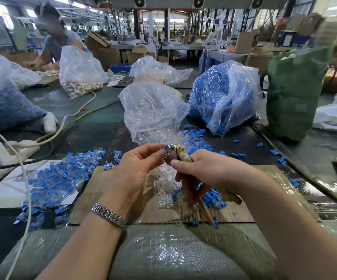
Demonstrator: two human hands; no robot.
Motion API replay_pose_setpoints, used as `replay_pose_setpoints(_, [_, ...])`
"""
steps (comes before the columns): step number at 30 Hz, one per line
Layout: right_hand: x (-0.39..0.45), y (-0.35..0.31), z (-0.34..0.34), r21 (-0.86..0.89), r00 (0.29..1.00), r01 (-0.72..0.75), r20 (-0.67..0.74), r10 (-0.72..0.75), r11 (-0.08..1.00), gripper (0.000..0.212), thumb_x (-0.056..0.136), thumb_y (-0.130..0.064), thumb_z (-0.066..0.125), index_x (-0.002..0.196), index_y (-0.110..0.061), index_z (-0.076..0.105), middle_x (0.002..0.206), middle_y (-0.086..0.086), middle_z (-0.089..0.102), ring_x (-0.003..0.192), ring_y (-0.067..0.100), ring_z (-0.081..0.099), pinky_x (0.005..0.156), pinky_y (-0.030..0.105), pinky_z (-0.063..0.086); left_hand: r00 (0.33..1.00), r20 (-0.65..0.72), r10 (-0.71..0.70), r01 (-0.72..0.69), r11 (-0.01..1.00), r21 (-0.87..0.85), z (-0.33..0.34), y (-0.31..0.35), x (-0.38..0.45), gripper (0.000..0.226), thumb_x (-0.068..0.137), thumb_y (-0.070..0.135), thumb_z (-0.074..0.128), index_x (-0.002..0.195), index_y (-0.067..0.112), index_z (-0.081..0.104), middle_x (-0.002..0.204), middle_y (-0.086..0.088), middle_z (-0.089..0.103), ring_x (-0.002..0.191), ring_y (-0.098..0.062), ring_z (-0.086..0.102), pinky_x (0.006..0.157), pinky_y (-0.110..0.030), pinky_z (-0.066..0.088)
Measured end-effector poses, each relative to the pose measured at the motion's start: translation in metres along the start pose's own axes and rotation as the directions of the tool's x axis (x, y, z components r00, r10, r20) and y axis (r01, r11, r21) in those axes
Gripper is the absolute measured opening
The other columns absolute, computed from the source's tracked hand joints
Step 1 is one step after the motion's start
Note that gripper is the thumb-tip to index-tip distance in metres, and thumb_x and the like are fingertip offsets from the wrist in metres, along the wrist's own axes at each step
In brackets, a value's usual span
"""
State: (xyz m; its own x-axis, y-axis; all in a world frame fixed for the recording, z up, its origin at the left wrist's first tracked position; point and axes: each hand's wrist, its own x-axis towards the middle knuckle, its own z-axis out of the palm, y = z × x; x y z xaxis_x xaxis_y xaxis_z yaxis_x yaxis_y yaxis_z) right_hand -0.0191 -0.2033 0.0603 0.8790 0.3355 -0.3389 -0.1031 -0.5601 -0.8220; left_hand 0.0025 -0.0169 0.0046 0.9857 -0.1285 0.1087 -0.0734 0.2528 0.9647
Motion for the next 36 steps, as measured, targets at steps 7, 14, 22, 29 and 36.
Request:
replay_pose_setpoints(7, [0.001, -0.001, 0.006, -0.06, 0.999, -0.009, -0.036, 0.007, 0.998, 0.051, 0.102, -0.049, 0.051, 0.088, -0.003, 0.066, 0.061, 0.007, 0.069, 0.06, 0.025, 0.072, 0.061, 0.035, 0.062, 0.999, 0.024, 0.035, -0.037, 0.995, 0.089, -0.005, -0.002, 0.0, 0.021, 0.079, 0.018, 0.075, 0.099, 0.019, 0.082, 0.107, -0.009, 0.078, 0.108, -0.023, 0.072, 0.095, -0.033, 0.056])
replay_pose_setpoints(14, [0.0, 0.004, 0.003, -0.008, 0.999, 0.011, -0.043, -0.012, 1.0, 0.057, 0.099, -0.056, 0.052, 0.091, -0.001, 0.066, 0.062, 0.007, 0.069, 0.055, 0.025, 0.07, 0.056, 0.032, 0.058, 0.999, 0.005, 0.044, -0.044, 0.987, 0.155, -0.003, 0.002, -0.003, 0.021, 0.08, 0.024, 0.075, 0.101, 0.025, 0.08, 0.105, -0.004, 0.078, 0.107, -0.019, 0.072, 0.095, -0.034, 0.054])
replay_pose_setpoints(22, [0.009, 0.042, -0.052, -0.463, 0.853, -0.255, -0.522, -0.028, 0.849, 0.034, 0.086, -0.043, 0.067, 0.074, -0.013, 0.058, 0.069, 0.003, 0.062, 0.067, 0.024, 0.061, 0.06, 0.035, 0.044, 0.811, -0.456, 0.366, 0.304, 0.402, 0.864, -0.035, 0.006, 0.003, 0.014, 0.088, 0.014, 0.064, 0.082, 0.027, 0.065, 0.099, 0.001, 0.054, 0.104, -0.029, 0.054, 0.093, -0.046, 0.042])
replay_pose_setpoints(29, [0.022, 0.067, -0.05, -0.561, 0.804, -0.472, -0.59, 0.071, 0.68, 0.046, 0.085, -0.059, 0.068, 0.098, -0.016, 0.061, 0.102, 0.005, 0.062, 0.092, 0.026, 0.06, 0.071, 0.034, 0.045, 0.977, -0.01, 0.213, -0.067, 0.354, 0.933, -0.019, -0.01, 0.008, 0.022, 0.095, 0.019, 0.064, 0.113, 0.029, 0.07, 0.105, 0.012, 0.055, 0.086, 0.0, 0.055, 0.079, -0.02, 0.042])
replay_pose_setpoints(36, [0.014, 0.06, -0.042, -0.599, 0.802, -0.529, -0.585, 0.123, 0.6, 0.06, 0.086, -0.069, 0.06, 0.116, -0.016, 0.061, 0.121, 0.009, 0.058, 0.116, 0.031, 0.051, 0.095, 0.045, 0.049, 0.971, 0.002, 0.238, -0.062, 0.249, 0.967, -0.014, -0.019, 0.015, 0.005, 0.095, 0.024, 0.069, 0.095, 0.028, 0.066, 0.098, 0.014, 0.053, 0.086, -0.007, 0.058, 0.065, -0.018, 0.035])
